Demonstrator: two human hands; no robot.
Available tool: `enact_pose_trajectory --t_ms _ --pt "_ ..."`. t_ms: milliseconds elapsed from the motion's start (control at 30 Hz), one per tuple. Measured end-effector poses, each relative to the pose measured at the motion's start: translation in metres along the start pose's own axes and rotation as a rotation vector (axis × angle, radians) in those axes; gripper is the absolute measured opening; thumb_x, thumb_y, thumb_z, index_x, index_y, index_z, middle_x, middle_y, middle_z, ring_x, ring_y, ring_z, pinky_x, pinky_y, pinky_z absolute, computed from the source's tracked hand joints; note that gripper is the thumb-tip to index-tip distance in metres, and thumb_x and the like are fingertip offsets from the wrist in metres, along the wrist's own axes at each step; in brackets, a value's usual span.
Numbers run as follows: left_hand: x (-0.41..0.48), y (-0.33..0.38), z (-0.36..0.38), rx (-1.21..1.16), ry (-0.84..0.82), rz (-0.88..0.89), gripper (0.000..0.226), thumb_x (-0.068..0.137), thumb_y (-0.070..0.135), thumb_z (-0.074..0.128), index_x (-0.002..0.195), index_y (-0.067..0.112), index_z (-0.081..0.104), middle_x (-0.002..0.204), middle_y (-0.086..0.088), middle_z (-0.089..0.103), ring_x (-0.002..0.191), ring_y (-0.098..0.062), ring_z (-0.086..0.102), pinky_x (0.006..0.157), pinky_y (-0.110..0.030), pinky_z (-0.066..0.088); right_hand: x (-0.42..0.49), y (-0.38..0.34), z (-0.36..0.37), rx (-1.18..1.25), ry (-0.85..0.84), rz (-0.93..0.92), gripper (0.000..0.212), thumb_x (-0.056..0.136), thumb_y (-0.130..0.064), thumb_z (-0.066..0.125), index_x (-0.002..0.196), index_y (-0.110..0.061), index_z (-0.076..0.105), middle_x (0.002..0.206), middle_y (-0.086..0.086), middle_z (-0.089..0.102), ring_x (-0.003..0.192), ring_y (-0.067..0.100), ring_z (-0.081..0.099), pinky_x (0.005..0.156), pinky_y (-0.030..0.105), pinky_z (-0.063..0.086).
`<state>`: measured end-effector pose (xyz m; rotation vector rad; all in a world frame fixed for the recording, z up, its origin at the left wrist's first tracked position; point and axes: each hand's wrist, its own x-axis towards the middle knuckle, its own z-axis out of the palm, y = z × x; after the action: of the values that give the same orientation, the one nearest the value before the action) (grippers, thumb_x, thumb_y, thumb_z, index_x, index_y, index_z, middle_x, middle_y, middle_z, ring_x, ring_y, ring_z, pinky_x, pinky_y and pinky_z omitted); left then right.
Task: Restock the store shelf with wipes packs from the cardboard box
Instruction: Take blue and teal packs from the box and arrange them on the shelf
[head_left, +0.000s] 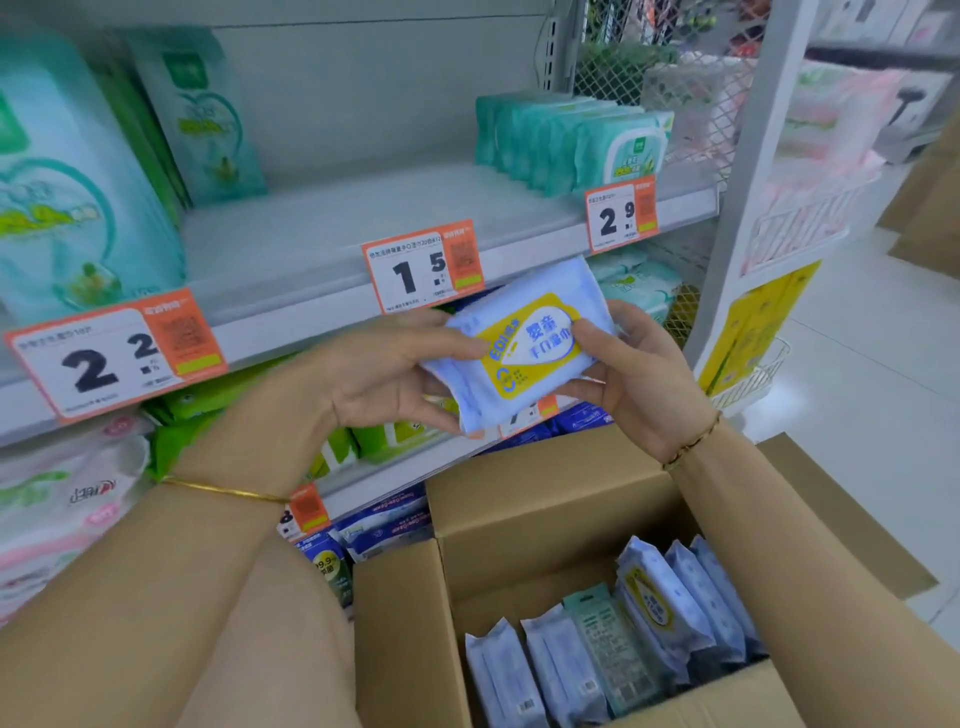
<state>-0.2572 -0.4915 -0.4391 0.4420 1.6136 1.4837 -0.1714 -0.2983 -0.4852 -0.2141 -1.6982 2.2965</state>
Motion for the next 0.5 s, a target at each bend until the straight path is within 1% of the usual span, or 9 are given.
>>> enact_pose_trajectory --t_ms 100,167,233,300,367,400,433,467,500 --pt "-0.012 0.036 -0.005 0.196 0.211 0.218 0.022 0.081 0.014 0.062 0.103 0.016 0.059 0.084 -0.002 0.071 0.069 -0.015 0.068 0.064 -0.043 0.059 0.023 -0.023 0.020 0.025 0.008 -0.118 0.011 0.091 -0.006 0.055 0.096 -0.016 0.056 0.092 0.003 0.068 0.076 0.016 0.068 0.063 0.033 0.059" --pt "-0.018 0.066 -0.015 0.339 0.351 0.351 0.008 0.089 0.016 0.058 0.094 0.021 0.057 0.081 0.003 0.068 0.068 -0.010 0.065 0.064 -0.038 0.058 0.046 -0.042 0.039 -0.088 0.061 -0.219 0.015 0.090 -0.009 0.058 0.103 -0.017 0.056 0.097 0.002 0.065 0.081 0.012 0.065 0.061 0.027 0.056" --pt "-0.017 0.093 -0.033 0.457 0.463 0.471 0.008 0.090 0.017 0.059 0.089 0.024 0.055 0.083 0.005 0.064 0.070 -0.005 0.062 0.063 -0.029 0.058 0.069 -0.061 0.059 -0.266 0.148 -0.327 0.029 0.089 -0.014 0.062 0.116 -0.020 0.054 0.104 0.002 0.057 0.084 0.010 0.058 0.056 0.020 0.052" --pt "-0.009 0.110 -0.054 0.500 0.553 0.557 0.013 0.083 0.020 0.066 0.089 0.024 0.055 0.084 0.003 0.062 0.069 -0.004 0.058 0.062 -0.022 0.054 0.082 -0.068 0.071 -0.375 0.220 -0.384 0.041 0.089 -0.015 0.061 0.128 -0.018 0.048 0.107 0.002 0.050 0.078 0.007 0.052 0.052 0.018 0.049" --pt "0.003 0.117 -0.074 0.591 0.633 0.555 0.024 0.077 0.020 0.069 0.097 0.019 0.057 0.090 -0.003 0.059 0.077 -0.012 0.054 0.066 -0.023 0.046 0.084 -0.060 0.073 -0.393 0.246 -0.399 0.041 0.090 -0.011 0.058 0.129 -0.013 0.047 0.108 0.003 0.048 0.076 0.008 0.049 0.051 0.019 0.049" --pt "0.009 0.116 -0.082 0.606 0.631 0.518 0.022 0.081 0.014 0.068 0.099 0.017 0.056 0.092 -0.006 0.058 0.081 -0.015 0.054 0.067 -0.024 0.045 0.081 -0.050 0.071 -0.395 0.248 -0.398 0.039 0.090 -0.009 0.057 0.127 -0.011 0.048 0.108 0.004 0.049 0.078 0.010 0.050 0.054 0.020 0.050" --pt "0.017 0.112 -0.088 0.598 0.609 0.463 0.017 0.085 0.007 0.064 0.096 0.018 0.056 0.090 -0.006 0.059 0.079 -0.015 0.055 0.067 -0.024 0.046 0.078 -0.039 0.068 -0.396 0.251 -0.390 0.036 0.089 -0.006 0.056 0.124 -0.010 0.050 0.107 0.004 0.050 0.080 0.012 0.051 0.058 0.023 0.051" --pt "0.022 0.107 -0.091 0.588 0.580 0.408 0.017 0.088 0.003 0.060 0.089 0.020 0.056 0.084 -0.003 0.060 0.073 -0.011 0.057 0.065 -0.022 0.048 0.074 -0.027 0.065 -0.384 0.262 -0.375 0.033 0.089 -0.003 0.056 0.121 -0.009 0.051 0.105 0.003 0.052 0.081 0.013 0.052 0.062 0.025 0.051" --pt "0.027 0.101 -0.093 0.577 0.557 0.371 0.022 0.089 0.001 0.058 0.083 0.021 0.055 0.076 0.000 0.061 0.064 -0.005 0.059 0.060 -0.019 0.049 0.071 -0.017 0.062 -0.353 0.280 -0.349 0.031 0.088 0.000 0.055 0.118 -0.009 0.052 0.101 0.002 0.053 0.081 0.014 0.052 0.061 0.023 0.052"
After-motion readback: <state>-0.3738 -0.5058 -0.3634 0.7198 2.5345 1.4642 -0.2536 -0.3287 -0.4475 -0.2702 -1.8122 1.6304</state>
